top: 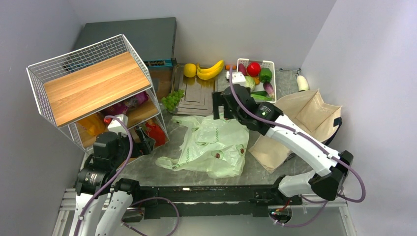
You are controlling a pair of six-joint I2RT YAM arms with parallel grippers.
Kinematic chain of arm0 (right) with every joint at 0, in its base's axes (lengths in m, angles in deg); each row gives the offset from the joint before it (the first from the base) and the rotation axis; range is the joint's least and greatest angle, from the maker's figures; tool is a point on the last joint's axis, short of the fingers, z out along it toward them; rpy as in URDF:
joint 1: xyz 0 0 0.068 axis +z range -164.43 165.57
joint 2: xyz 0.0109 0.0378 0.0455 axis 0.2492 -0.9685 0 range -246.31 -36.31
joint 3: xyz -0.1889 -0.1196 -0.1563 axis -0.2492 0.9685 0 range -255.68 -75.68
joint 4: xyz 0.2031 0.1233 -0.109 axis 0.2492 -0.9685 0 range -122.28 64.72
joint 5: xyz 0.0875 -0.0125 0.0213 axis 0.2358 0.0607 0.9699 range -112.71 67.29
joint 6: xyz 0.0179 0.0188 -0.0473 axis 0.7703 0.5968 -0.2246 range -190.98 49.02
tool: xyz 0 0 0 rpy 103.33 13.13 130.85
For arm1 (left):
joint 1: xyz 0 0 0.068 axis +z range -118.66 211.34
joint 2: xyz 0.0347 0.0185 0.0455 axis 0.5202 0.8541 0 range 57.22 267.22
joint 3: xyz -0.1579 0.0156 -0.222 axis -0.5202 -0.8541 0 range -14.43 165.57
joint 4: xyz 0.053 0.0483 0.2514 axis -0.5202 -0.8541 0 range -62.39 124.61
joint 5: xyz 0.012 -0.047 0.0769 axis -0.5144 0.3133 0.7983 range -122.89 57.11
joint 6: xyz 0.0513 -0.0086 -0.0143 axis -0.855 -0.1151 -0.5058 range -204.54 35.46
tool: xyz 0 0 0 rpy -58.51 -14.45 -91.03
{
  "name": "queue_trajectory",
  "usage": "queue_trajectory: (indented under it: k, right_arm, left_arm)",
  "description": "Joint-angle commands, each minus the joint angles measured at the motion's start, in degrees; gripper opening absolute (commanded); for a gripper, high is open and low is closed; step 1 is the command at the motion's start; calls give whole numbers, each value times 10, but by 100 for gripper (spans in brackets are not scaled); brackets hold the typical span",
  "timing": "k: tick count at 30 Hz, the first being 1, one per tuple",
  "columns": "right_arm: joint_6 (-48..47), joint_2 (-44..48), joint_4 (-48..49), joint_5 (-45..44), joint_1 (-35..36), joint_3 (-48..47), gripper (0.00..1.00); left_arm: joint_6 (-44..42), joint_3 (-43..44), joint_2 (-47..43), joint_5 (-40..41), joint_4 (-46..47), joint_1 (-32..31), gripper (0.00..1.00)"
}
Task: Place the food into the grocery bag and tie it
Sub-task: Move the grocery bag to the center of the board, then pick up the grocery bag from the center of the board.
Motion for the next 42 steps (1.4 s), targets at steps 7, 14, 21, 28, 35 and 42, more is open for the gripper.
queue_trajectory:
  k: [7,14,21,28,35,42]
  right_arm:
    - [31,-207,-130,-32,159,-236,100]
    - [53,-331,-201,-35,196,-337,100]
    - [63,-415,-250,-32,220,-405,100]
    - [80,-453,-260,-19,233,-417,95]
    - [94,-476,-262,-4,249,-391,87]
    - [95,-459,-308,-38,254,-347,60]
  left_arm:
    - [6,2,-9,8,19,0,99]
    - [9,0,-23,17,20,1,99]
    - [24,6,-51,53,2,6,98]
    - [60,8,-96,134,-19,20,97]
    - [63,7,-119,142,-19,36,97]
    - [60,7,-122,134,-18,39,97]
